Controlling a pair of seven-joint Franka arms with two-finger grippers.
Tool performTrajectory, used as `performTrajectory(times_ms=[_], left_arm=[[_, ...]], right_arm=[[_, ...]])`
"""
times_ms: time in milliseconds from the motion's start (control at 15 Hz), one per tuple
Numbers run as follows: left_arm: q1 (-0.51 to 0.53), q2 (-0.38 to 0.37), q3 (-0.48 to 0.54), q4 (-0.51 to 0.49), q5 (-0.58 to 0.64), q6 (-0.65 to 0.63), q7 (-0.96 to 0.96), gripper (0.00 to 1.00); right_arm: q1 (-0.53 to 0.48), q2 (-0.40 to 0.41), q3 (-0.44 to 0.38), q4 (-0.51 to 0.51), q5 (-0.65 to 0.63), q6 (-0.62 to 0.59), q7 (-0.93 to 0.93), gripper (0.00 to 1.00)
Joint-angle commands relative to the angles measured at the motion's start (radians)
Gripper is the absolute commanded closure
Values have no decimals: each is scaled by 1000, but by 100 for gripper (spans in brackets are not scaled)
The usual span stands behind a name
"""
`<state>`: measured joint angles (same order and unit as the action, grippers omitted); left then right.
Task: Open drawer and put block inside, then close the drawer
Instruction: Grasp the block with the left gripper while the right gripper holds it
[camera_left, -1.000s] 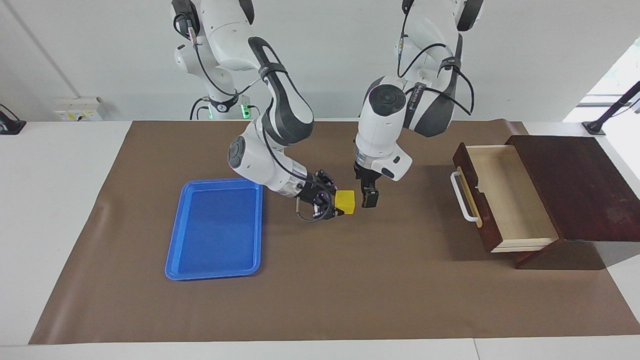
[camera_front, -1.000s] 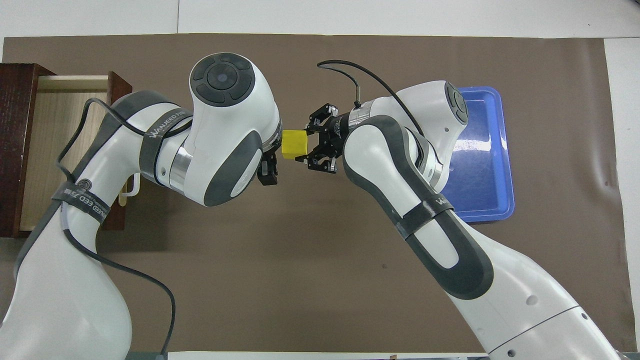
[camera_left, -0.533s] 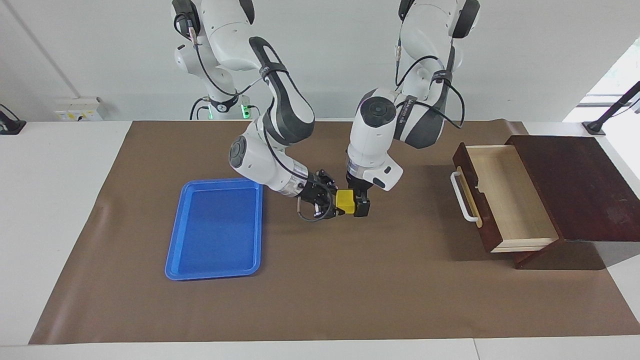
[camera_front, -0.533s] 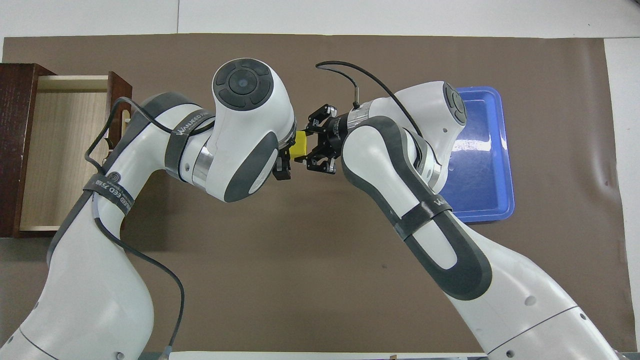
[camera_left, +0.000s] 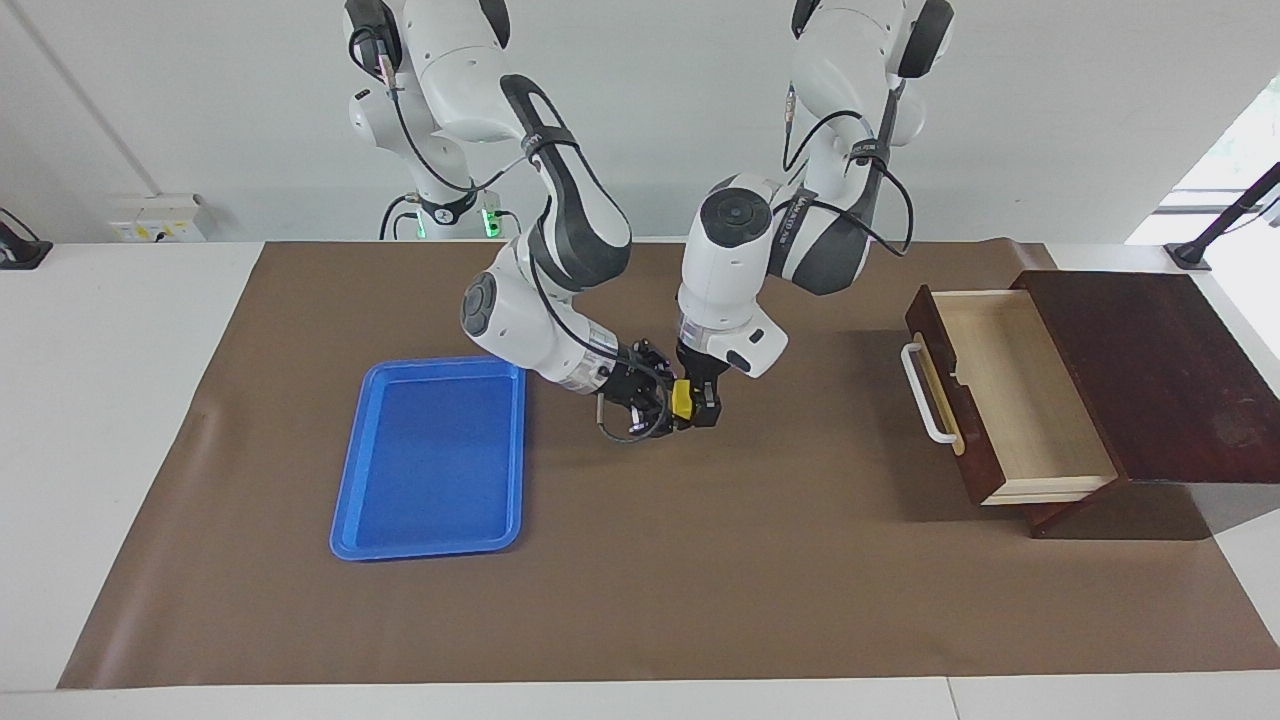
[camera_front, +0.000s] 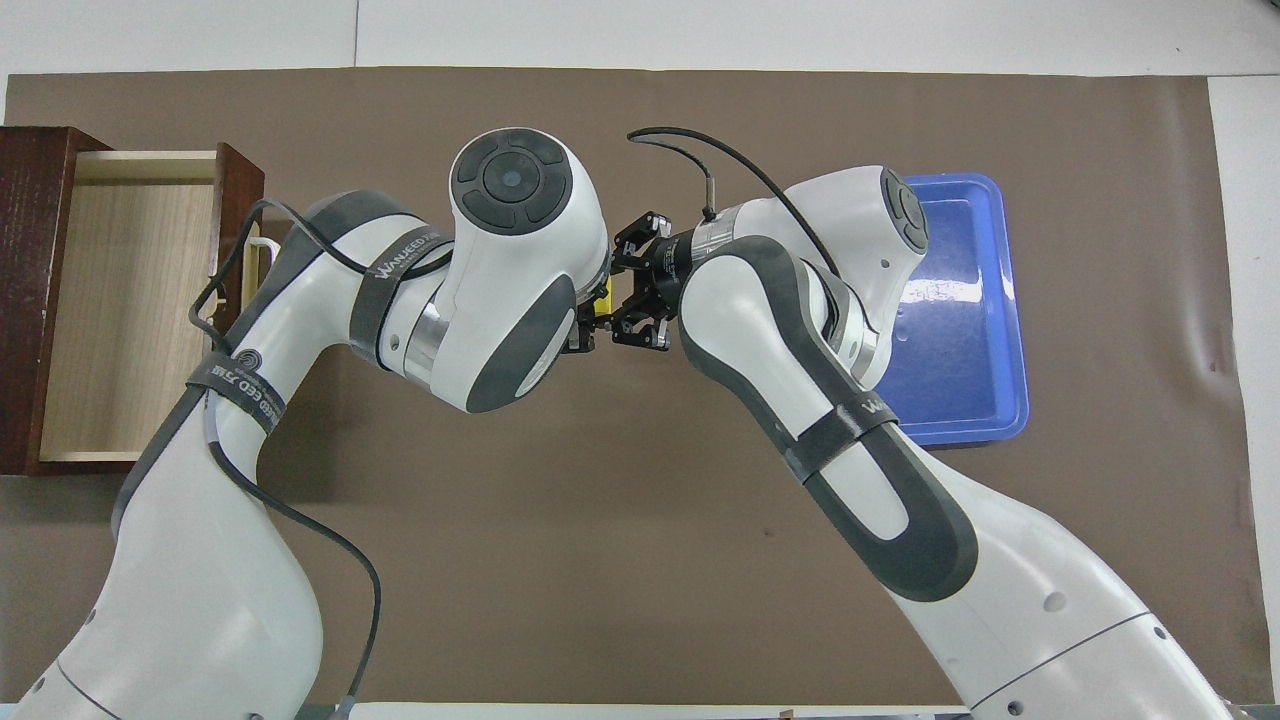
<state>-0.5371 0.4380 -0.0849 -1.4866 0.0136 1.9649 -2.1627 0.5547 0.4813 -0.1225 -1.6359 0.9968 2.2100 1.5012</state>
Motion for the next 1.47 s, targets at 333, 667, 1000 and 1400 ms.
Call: performTrajectory(times_ms=[333,667,1000,1400], left_arm=[[-9,8,10,25,11,-27,-20,100],[-3,8,10,25,13,-27,-17,100],[-1,7,10,23,13,-27,-17,100],[0,2,10,23,13,-29,-17,100]], right_arm=[[-2,-3,-2,1,14,13,22,100],[-12,-3,-2,1,14,4,24,100],[-25,-3,-2,2,14,-15,24,85],[-44,-13,-2,4,14,-39,30,24]])
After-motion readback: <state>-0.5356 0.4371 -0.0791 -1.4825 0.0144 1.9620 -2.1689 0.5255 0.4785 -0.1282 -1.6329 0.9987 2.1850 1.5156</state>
